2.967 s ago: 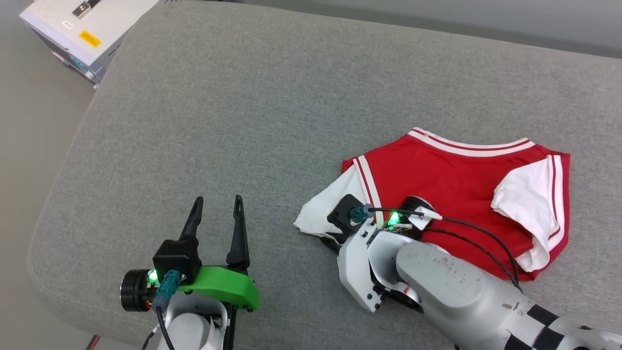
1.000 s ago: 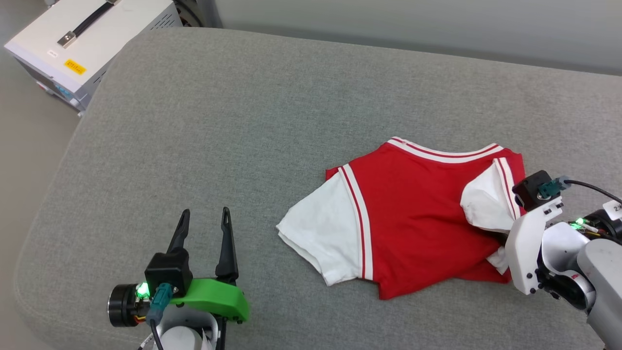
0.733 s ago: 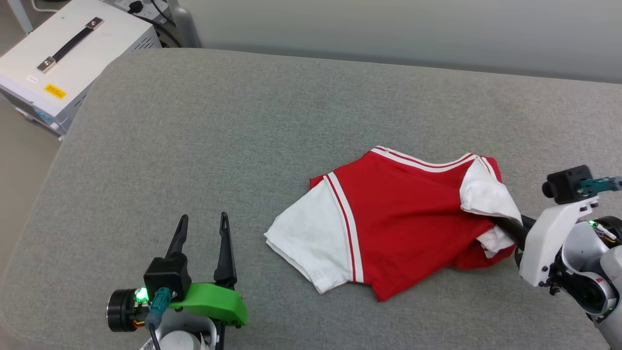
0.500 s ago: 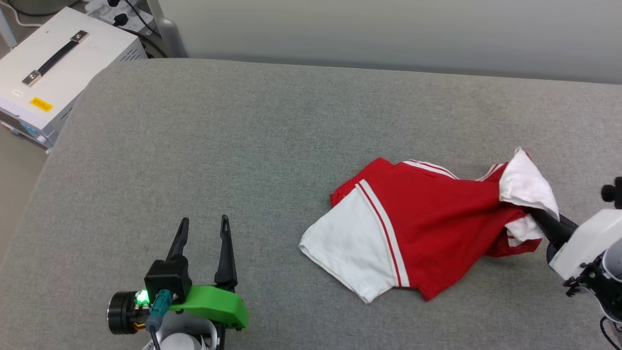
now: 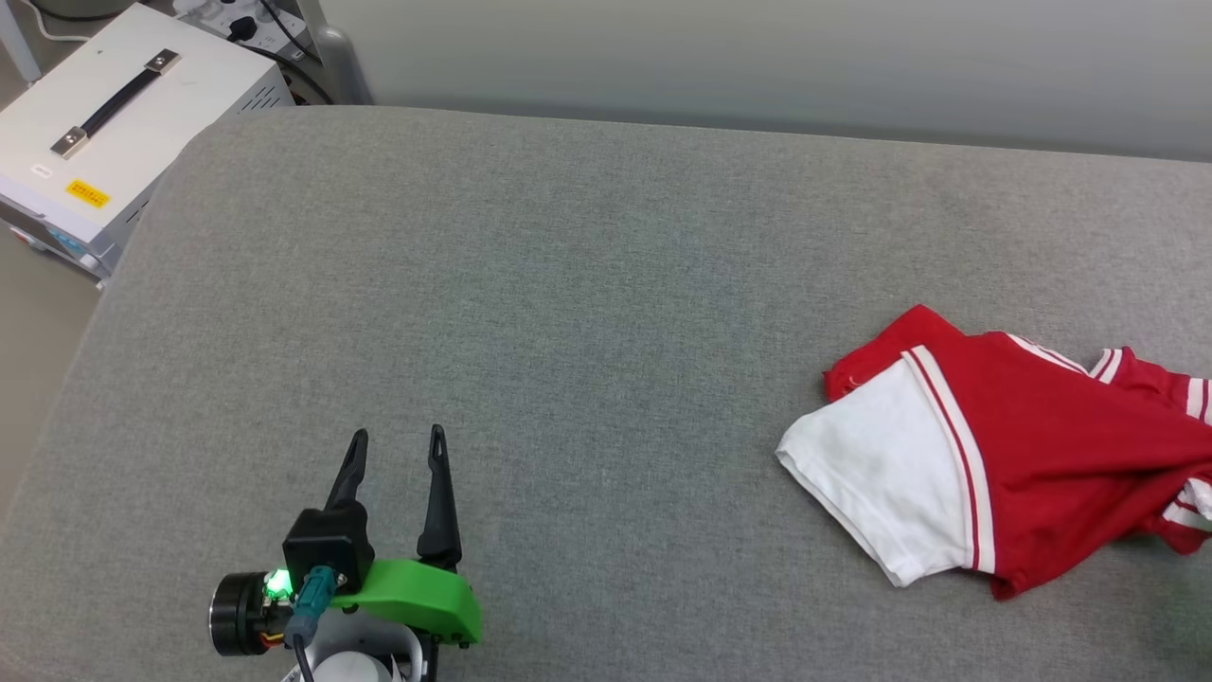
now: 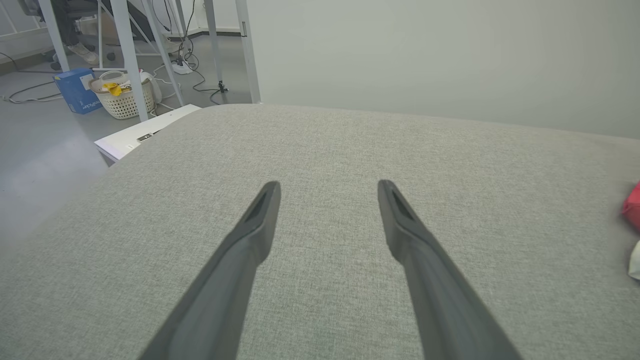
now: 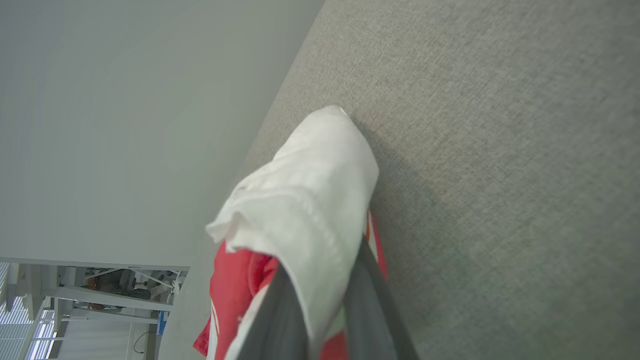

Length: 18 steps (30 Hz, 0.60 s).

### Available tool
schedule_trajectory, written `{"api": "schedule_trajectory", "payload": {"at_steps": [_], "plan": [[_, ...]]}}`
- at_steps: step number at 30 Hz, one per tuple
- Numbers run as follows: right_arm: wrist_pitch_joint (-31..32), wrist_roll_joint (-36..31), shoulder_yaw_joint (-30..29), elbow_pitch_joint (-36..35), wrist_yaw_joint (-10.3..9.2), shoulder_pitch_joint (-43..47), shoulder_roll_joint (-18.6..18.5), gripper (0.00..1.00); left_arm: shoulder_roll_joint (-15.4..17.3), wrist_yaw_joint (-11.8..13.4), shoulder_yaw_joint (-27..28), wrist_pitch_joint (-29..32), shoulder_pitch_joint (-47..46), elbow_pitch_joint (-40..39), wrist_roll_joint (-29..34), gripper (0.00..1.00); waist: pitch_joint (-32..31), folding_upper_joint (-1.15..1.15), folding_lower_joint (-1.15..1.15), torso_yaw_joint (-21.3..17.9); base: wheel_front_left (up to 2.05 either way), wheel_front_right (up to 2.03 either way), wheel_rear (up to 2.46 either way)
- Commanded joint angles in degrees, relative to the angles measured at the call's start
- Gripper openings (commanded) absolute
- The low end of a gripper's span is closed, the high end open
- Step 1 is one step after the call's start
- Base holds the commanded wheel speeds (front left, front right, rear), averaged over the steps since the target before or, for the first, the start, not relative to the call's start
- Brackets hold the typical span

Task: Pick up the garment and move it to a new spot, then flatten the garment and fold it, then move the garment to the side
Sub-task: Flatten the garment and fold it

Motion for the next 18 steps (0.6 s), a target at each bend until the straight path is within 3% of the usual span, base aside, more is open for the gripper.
{"api": "schedule_trajectory", "payload": {"at_steps": [1,9,13,15,18], "plan": [[-0.1,0.7,-1.1,1.8,-0.01,0.0,0.0,0.0,-0.2,0.0,0.1,-0.3,0.6,0.1,0.3,1.0,0.0,0.28,0.0,0.1,0.0,0.0,0.0],[-5.4,2.2,-9.8,18.2,-0.01,-3.4,-0.4,0.0,-0.2,0.0,0.1,-0.3,0.8,0.5,0.3,1.0,-0.2,0.28,0.0,0.3,0.0,0.0,0.0],[-6.4,-0.4,-9.0,22.9,-0.01,-5.0,-1.1,0.0,-0.2,-0.1,0.1,-0.3,0.9,0.8,0.4,1.0,-0.5,0.28,0.0,0.3,0.0,0.0,0.0],[-7.2,-2.1,-8.0,23.4,-0.01,-5.1,-1.2,1.0,-0.2,-0.1,0.1,-0.3,1.2,1.0,0.5,1.0,-0.9,0.28,0.0,0.2,0.0,0.0,0.0],[-12.2,-7.7,-5.5,22.3,-0.01,-3.9,-2.7,1.0,-0.2,-0.3,0.1,-0.3,1.6,1.2,0.6,1.0,-1.7,0.28,0.0,0.3,0.0,0.0,0.0]]}}
